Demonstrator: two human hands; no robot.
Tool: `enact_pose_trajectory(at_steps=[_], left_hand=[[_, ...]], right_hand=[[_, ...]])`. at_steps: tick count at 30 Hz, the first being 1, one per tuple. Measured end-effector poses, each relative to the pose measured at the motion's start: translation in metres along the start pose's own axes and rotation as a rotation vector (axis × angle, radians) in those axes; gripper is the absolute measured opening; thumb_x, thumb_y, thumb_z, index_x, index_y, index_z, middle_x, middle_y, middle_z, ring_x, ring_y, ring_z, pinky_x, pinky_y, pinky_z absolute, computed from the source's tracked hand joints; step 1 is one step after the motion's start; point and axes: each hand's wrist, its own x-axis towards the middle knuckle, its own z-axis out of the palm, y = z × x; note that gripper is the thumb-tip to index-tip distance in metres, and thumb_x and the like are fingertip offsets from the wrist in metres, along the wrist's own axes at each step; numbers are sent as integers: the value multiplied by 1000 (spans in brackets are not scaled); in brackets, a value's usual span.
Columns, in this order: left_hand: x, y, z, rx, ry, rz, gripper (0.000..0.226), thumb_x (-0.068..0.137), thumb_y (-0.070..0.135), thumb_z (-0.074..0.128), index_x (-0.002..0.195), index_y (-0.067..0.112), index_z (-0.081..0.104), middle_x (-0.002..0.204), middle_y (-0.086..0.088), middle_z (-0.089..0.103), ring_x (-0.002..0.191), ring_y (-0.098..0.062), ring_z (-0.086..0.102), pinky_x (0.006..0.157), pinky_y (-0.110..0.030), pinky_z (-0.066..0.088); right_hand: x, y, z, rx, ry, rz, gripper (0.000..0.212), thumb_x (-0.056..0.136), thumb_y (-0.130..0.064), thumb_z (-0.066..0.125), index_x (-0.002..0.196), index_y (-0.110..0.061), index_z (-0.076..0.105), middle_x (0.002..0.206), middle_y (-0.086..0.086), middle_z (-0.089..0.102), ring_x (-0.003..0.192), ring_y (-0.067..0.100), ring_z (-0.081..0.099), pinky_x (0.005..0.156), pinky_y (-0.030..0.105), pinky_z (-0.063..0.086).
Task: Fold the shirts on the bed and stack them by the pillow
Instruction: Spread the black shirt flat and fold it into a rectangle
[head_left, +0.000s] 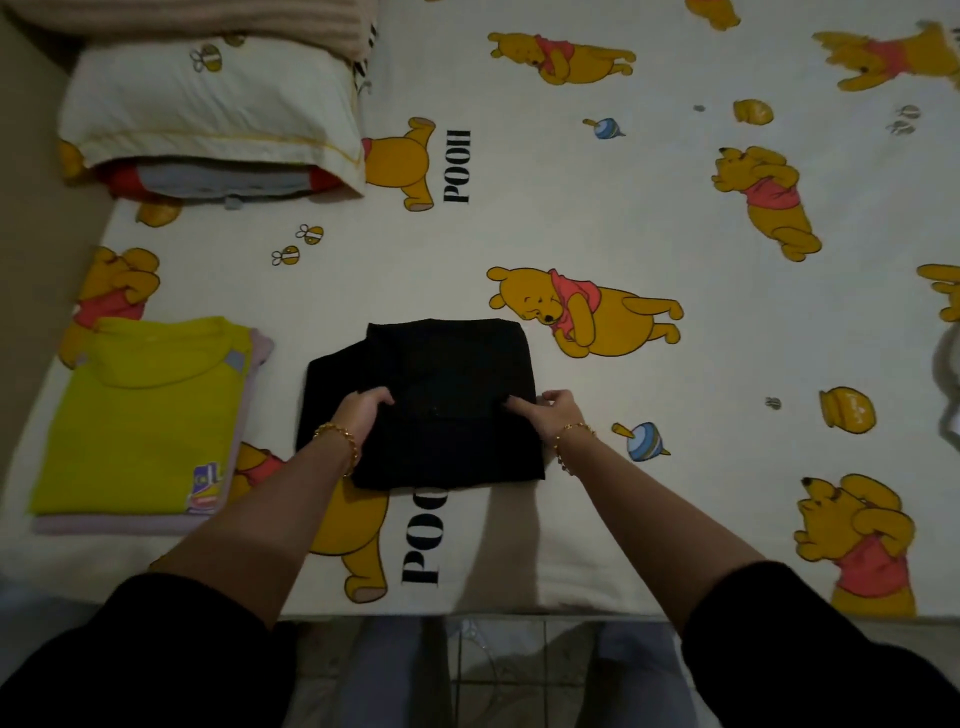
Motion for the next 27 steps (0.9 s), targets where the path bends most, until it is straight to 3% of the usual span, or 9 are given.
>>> enact_pose_trajectory(at_steps=[3,5,11,16,20,22,25,27], left_hand=[[12,-10,-22,242,47,101,53,85,23,62,134,10,46,124,-14,57,108,-31,55,98,-45,46],[15,-14,-24,325,81,142,59,84,22,66,137,10,42,127,-12,55,111,-30,54,99,-41,45],[13,-11,-7,349,31,132,60,85,23,66,138,13,41,129,-11,53,114,-29,52,102,-40,42],[2,10,35,372,-49,108,56,85,27,66,134,10,46,128,-11,56,112,-28,55,102,-40,44],[-11,45,78,392,12,175,53,89,30,60,136,10,45,133,-11,52,120,-29,51,106,-38,38],[-18,68,97,333,48,248,42,89,25,59,128,13,52,124,-7,57,117,-27,53,104,-36,40],[-32,103,121,265,93,382,27,91,19,55,116,15,59,104,-1,59,103,-20,56,88,-26,43],[-43,122,131,239,124,444,24,92,17,51,114,15,60,103,-2,57,95,-19,53,78,-23,39]], right_hand=[[6,-5,25,60,-32,36,86,64,-51,81,127,-6,44,118,6,56,101,26,56,86,37,49],[8,-9,31,109,-47,54,80,67,-45,82,126,-2,48,112,7,57,97,27,56,82,37,49],[11,-16,18,120,-30,2,57,74,-28,78,119,-1,57,112,14,64,88,26,58,76,35,49],[10,-34,-28,55,40,-129,51,74,-25,78,117,-2,59,112,14,64,95,26,60,83,38,52],[10,-77,-84,-210,101,-349,46,75,-26,77,111,-3,61,105,12,65,94,25,60,73,30,47],[7,-107,-112,-408,132,-469,41,76,-27,76,106,-3,62,101,12,65,94,27,61,70,28,45],[-1,-149,-144,-646,208,-661,25,76,-26,73,92,-9,63,95,13,67,90,29,63,67,27,44],[-7,-171,-155,-817,279,-797,20,78,-28,68,91,-14,59,93,13,67,88,31,63,65,29,45]])
